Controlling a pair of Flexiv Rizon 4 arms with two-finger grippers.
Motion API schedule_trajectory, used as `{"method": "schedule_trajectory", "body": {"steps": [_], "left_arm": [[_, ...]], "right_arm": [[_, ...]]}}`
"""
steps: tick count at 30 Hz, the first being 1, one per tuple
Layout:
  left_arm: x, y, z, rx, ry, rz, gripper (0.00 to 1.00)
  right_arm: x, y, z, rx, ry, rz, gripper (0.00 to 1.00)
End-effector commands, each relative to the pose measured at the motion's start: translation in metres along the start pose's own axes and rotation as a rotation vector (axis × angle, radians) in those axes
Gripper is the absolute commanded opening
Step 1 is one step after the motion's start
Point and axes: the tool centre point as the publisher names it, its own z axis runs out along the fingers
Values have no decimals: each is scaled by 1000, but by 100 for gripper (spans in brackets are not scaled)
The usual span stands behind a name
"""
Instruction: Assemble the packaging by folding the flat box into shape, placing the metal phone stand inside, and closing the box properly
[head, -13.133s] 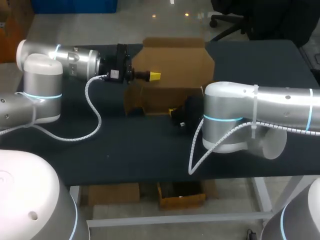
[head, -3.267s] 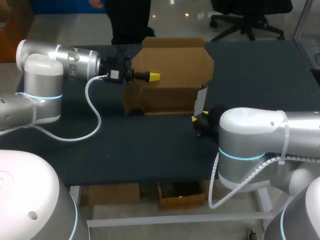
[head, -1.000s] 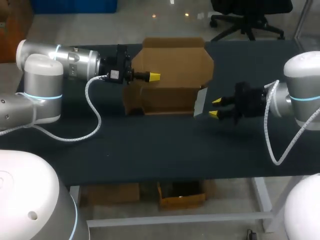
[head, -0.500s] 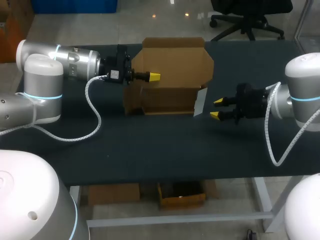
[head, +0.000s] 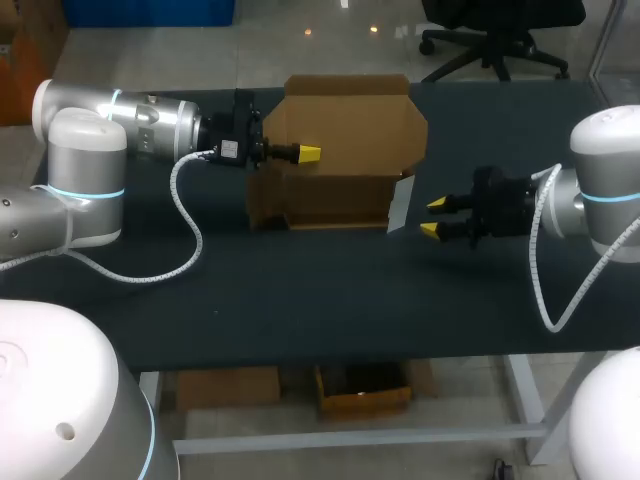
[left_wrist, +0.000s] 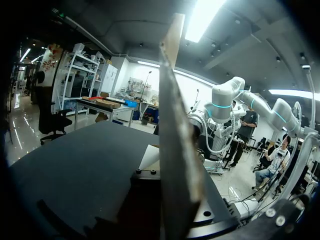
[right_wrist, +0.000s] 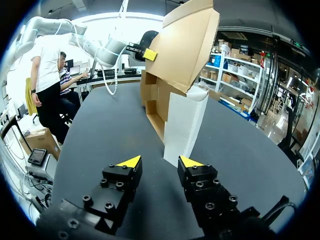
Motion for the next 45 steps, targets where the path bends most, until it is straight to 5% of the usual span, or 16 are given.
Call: {"method": "schedule_trajectory", "body": {"steps": [1, 23, 45], "left_arm": [[-1, 4, 2, -1, 1, 0, 0], [-1, 4, 2, -1, 1, 0, 0], [-1, 4, 2, -1, 1, 0, 0]], "right_arm": [[0, -2, -1, -9, 2, -1, 40], [-26, 1, 17, 6, 65, -83, 47], [-25, 12, 51, -12, 65, -66, 44]]}}
